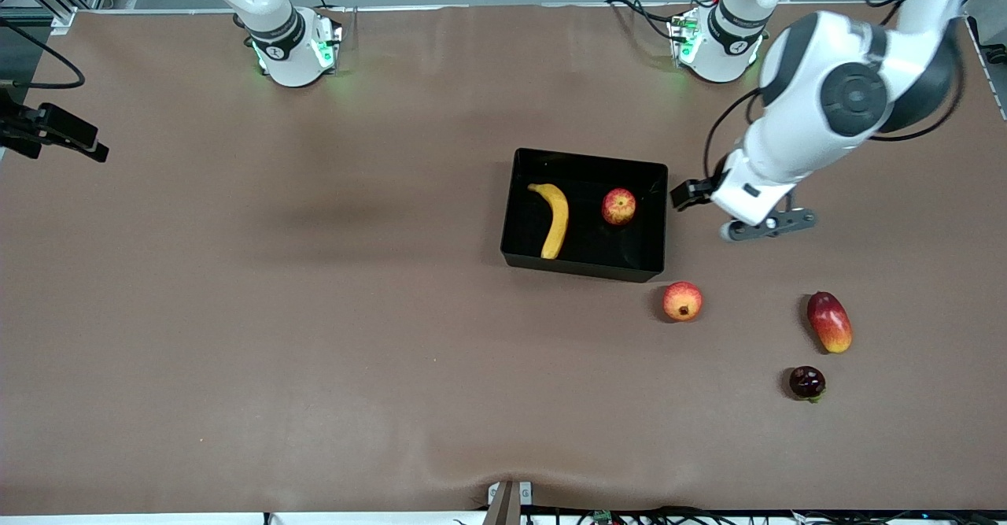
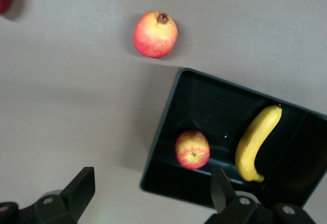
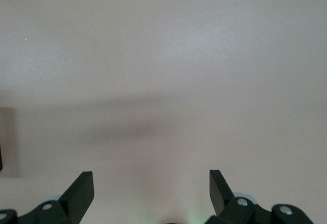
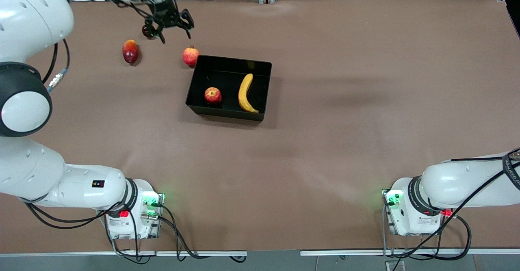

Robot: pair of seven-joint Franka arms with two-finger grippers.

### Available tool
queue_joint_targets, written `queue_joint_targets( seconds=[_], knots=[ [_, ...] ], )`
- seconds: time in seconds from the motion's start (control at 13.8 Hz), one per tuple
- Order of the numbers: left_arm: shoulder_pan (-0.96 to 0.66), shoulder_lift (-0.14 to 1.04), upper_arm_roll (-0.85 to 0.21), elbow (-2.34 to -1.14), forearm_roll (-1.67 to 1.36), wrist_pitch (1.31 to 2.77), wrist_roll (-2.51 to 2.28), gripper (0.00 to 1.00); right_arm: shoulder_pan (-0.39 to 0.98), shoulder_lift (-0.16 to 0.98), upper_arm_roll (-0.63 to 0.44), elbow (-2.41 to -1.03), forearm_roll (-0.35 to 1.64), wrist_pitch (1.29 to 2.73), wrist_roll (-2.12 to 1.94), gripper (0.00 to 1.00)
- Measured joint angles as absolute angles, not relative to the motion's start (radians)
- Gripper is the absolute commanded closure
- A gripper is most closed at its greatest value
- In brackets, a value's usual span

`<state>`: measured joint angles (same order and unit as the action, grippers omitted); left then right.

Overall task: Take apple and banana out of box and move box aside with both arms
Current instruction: 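Lower the left gripper into the box and grasp the red apple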

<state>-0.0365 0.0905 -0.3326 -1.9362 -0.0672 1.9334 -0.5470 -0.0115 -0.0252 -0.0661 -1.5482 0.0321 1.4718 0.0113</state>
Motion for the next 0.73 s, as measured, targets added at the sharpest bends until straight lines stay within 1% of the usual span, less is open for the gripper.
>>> queue_joint_targets(
  seconds=[0.15, 0.36, 0.73],
  knots=[
    [-0.037, 0.094, -0.369, -2.000, -0.067, 2.013, -0.619, 0.00, -0.011, -0.025, -0.066, -1.549, 0.032, 1.472, 0.011, 0.00],
    [-0.042, 0.107, -0.418, -2.066, -0.067, 2.096, -0.736, 0.00, -0.011, -0.025, -0.066, -1.550, 0.032, 1.472, 0.011, 0.00],
    [-0.109, 0.180, -0.438, -2.130, -0.067, 2.221, -0.871, 0.00, -0.012, -0.025, -0.066, -1.552, 0.032, 1.472, 0.011, 0.00]
  ],
)
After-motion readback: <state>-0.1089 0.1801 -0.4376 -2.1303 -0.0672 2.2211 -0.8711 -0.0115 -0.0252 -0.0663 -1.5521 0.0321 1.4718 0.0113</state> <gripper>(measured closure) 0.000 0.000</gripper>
